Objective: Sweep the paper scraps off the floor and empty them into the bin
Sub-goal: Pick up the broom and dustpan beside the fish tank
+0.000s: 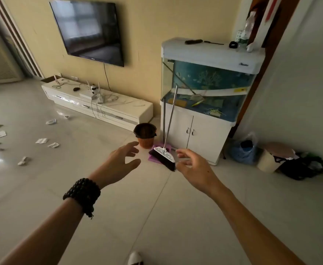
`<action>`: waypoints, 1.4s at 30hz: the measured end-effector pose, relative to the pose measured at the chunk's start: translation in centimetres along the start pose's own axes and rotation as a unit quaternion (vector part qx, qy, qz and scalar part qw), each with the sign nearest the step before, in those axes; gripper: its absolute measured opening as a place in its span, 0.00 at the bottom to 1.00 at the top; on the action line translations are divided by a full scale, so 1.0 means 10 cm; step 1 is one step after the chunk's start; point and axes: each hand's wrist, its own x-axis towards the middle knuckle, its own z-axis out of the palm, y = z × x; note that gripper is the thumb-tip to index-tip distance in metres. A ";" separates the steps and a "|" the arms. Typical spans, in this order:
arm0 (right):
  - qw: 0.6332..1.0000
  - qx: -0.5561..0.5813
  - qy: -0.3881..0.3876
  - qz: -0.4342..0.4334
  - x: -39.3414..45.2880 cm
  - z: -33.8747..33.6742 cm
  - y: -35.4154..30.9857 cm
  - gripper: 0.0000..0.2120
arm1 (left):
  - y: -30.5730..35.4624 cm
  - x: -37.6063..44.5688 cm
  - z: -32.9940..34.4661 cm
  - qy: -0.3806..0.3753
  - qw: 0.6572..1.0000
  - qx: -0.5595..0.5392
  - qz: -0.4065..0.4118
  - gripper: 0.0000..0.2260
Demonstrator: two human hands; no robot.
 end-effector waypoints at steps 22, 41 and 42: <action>0.994 -0.031 0.053 0.095 3.98 0.04 0.44 0.17 | -1.11 4.16 -0.47 -0.061 0.998 -0.007 -0.023 0.27; 0.948 0.059 0.085 0.301 7.88 -0.02 2.22 0.13 | -2.36 8.80 0.59 -0.191 0.974 -0.004 -0.118 0.24; 0.943 0.073 0.088 0.311 7.97 0.05 2.28 0.13 | -2.44 8.94 0.68 -0.201 0.972 -0.006 -0.120 0.24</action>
